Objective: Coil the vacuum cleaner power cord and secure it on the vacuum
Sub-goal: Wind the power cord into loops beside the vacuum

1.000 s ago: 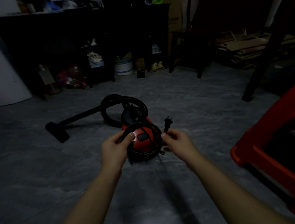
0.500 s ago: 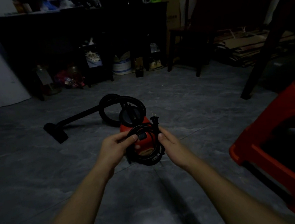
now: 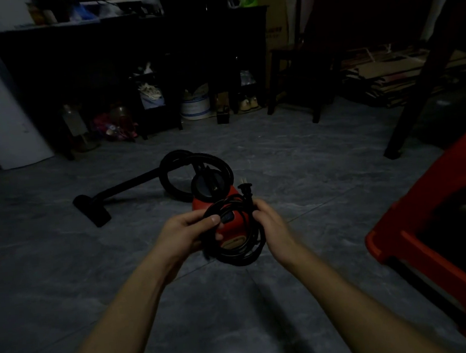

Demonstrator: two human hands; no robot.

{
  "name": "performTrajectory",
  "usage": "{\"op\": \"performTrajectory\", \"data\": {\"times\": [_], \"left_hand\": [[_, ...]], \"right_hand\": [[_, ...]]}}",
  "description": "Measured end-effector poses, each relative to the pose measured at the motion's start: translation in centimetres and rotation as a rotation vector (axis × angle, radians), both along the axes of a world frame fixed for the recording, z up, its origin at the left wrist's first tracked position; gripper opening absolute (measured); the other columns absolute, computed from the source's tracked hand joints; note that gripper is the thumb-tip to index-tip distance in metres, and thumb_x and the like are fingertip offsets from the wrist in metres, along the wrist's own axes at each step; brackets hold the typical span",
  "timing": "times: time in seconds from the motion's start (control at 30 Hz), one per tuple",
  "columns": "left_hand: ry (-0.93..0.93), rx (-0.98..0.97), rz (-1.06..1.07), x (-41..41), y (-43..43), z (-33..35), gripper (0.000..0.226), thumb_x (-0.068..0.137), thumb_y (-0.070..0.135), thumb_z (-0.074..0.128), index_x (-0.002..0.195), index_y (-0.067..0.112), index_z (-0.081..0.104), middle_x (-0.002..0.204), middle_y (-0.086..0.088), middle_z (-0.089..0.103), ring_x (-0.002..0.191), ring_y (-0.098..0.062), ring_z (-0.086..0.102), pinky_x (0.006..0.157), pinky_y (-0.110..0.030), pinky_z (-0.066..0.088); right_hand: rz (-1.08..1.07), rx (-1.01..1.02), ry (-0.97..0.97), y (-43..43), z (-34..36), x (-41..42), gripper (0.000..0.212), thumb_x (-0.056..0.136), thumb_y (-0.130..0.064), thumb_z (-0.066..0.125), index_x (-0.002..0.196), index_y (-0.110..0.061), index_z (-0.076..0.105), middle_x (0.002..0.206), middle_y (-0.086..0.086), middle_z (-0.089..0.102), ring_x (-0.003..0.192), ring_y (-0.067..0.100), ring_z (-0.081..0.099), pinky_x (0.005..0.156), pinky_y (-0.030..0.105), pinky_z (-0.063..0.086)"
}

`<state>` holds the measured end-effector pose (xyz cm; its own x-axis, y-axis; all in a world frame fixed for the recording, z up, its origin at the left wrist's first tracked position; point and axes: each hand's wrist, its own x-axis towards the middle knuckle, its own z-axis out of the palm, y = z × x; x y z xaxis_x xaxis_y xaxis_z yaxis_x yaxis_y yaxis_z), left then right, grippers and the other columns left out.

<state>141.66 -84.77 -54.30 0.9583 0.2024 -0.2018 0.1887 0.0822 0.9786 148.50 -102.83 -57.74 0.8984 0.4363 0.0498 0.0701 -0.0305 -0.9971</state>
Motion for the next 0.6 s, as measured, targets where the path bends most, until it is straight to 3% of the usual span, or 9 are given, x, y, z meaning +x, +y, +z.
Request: {"op": "performTrajectory", "data": {"times": [0.23,0.43,0.53,0.6], "left_hand": [[-0.004,0.011,-0.025,-0.1,-0.2,0.0,0.019,0.087,0.012,0.07,0.105,0.011,0.075,0.092,-0.013,0.077,0.077,-0.024,0.073,0.068,-0.03,0.059],[-0.078,0.103,0.084,0.2,-0.7,0.0,0.014,0.085,0.007,0.073,0.098,0.01,0.075,0.087,-0.007,0.077,0.072,-0.014,0.073,0.059,-0.017,0.054],[-0.127,0.16,0.115,0.4,-0.7,-0.4,0.014,0.083,0.006,0.075,0.096,0.012,0.076,0.088,-0.003,0.078,0.078,-0.009,0.073,0.062,-0.014,0.053],[-0.152,0.185,0.125,0.5,-0.6,-0.6,0.015,0.081,0.006,0.077,0.093,0.015,0.076,0.088,-0.001,0.078,0.08,-0.009,0.073,0.065,-0.015,0.053]], "right_hand": [[-0.005,-0.013,0.013,0.2,0.0,-0.1,0.032,0.086,-0.03,0.041,0.097,-0.047,0.066,0.098,-0.013,0.072,0.097,0.007,0.067,0.086,0.033,0.051],[0.026,-0.061,-0.057,-0.9,-0.5,-0.3,0.027,0.103,-0.023,0.044,0.121,-0.036,0.059,0.114,-0.012,0.069,0.109,0.004,0.064,0.092,0.028,0.053],[-0.002,-0.091,-0.121,-1.3,-0.3,-0.5,0.025,0.102,-0.02,0.049,0.117,-0.038,0.058,0.106,-0.013,0.069,0.095,-0.003,0.065,0.072,0.016,0.051],[-0.04,-0.107,-0.163,-1.5,-0.5,-0.3,0.025,0.1,-0.019,0.053,0.114,-0.039,0.058,0.102,-0.011,0.069,0.086,-0.003,0.065,0.068,0.014,0.048]]}}
